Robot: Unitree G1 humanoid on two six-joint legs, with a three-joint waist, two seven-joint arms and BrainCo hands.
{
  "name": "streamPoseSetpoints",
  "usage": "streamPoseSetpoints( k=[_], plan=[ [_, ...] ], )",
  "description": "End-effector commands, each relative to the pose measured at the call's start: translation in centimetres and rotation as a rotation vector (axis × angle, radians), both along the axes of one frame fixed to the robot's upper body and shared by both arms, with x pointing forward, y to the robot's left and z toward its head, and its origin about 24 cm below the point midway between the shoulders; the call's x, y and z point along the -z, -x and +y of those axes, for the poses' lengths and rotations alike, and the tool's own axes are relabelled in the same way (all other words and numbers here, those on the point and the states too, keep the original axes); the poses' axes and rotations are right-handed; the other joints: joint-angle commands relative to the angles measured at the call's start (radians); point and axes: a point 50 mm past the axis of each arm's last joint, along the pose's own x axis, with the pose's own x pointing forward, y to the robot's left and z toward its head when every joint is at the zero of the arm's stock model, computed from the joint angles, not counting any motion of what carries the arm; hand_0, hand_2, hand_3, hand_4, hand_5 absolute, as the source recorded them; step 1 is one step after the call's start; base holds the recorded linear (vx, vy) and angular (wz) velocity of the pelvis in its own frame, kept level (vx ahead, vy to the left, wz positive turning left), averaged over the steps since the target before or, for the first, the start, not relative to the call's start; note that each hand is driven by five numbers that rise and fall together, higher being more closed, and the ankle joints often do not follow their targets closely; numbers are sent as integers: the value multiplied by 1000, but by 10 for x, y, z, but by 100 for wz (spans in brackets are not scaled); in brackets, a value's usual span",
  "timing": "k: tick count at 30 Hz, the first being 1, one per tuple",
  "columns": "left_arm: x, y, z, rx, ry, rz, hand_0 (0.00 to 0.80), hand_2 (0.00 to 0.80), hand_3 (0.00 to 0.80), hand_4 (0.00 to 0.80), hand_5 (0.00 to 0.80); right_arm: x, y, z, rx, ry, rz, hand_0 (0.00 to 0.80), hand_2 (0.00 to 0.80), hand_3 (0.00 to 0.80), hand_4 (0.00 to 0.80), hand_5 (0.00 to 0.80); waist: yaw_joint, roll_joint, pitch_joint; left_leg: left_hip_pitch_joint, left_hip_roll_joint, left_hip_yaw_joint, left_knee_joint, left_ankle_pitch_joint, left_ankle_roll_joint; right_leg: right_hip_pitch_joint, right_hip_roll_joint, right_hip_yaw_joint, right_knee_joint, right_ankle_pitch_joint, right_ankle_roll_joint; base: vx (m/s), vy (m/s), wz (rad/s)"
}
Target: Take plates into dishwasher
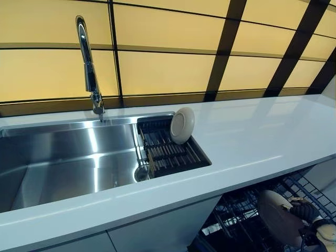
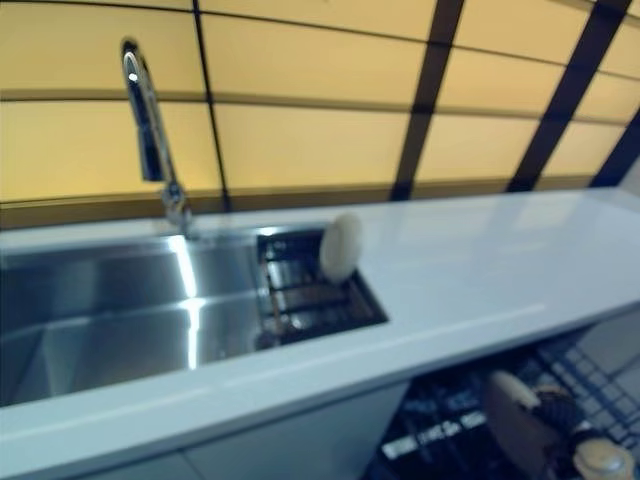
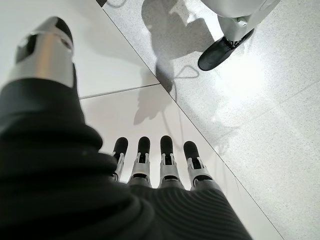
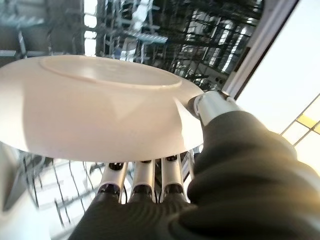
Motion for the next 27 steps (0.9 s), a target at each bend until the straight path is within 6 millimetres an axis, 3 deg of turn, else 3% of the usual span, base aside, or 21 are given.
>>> streamPoseSetpoints(
  k=[1,16,27],
  plan=[
    [-7,-21,4,27,-25,-59,0,0,0,0,0,-31,-35,13,-27,-154,-196,800,800,800,800,800,49,12,-3,-16,-11,-5,21,-17,59,-22,-75,2,126,122,94,0,0,0],
    [-6,-17,5,43,-37,-38,0,0,0,0,0,-4,-31,23,-50,-179,-88,800,800,800,800,800,62,11,0,-20,-11,-16,27,-14,57,-23,-85,-18,133,121,97,11,-8,3],
    [-8,-18,9,33,-34,-49,0,0,0,0,0,14,-13,2,-63,-88,118,800,800,800,800,800,76,-1,4,-24,18,-12,24,4,41,20,-45,-36,87,53,86,25,-47,3]
  ],
)
